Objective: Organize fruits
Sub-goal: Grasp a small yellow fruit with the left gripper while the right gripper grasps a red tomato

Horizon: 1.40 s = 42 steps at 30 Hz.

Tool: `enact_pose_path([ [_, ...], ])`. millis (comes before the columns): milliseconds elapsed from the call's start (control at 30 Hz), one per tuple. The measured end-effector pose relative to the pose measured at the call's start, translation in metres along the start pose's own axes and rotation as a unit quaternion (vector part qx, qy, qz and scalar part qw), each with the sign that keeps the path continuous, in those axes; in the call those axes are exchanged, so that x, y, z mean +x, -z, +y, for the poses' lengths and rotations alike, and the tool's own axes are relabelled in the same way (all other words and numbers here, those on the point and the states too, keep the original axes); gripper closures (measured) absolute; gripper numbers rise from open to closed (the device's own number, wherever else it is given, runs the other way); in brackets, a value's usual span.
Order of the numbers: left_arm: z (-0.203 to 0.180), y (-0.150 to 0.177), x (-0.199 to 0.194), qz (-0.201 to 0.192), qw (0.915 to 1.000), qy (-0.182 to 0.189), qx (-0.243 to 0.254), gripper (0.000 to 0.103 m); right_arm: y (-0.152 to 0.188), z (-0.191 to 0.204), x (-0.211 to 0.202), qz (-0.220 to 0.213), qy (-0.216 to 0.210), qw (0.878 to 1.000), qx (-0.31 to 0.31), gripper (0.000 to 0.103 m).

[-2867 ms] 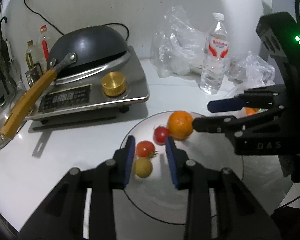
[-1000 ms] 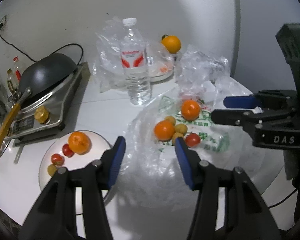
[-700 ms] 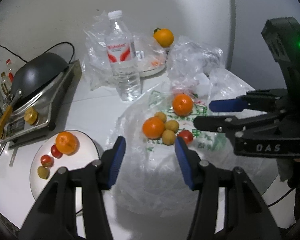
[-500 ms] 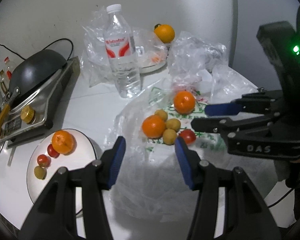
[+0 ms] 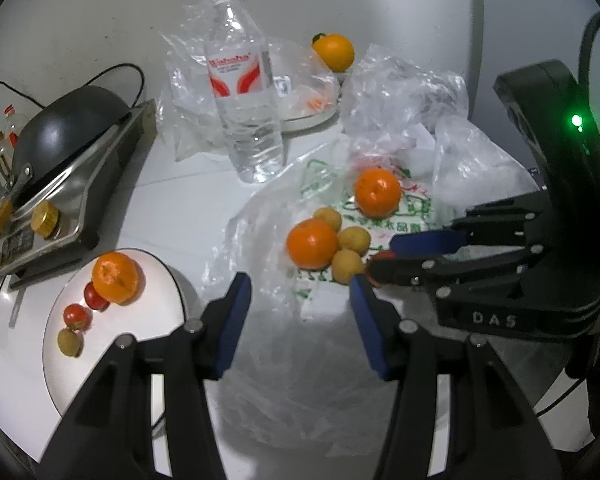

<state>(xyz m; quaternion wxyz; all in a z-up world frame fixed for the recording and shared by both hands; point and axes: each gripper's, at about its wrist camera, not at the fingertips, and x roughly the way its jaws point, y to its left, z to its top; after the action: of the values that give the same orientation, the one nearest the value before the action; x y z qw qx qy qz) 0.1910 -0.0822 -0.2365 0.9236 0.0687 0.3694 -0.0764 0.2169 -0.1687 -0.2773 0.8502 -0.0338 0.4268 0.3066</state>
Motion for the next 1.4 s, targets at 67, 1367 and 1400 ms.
enact_pose_path([
  [67,-0.002,-0.001,0.000,-0.002,1.0000,0.002,0.004,0.050,0.000,-0.001,0.001,0.001,-0.006,1.000,0.003,0.075],
  [1367,-0.039,-0.016,0.048,0.063,0.9965,-0.001,0.054,0.067,0.009,-0.048,-0.040,-0.063,-0.007,0.997,0.044,0.075],
  [1400,-0.040,-0.016,0.050,0.066,0.9964,0.002,0.054,0.074,0.010,-0.048,-0.041,-0.065,-0.007,0.997,0.044,0.075],
])
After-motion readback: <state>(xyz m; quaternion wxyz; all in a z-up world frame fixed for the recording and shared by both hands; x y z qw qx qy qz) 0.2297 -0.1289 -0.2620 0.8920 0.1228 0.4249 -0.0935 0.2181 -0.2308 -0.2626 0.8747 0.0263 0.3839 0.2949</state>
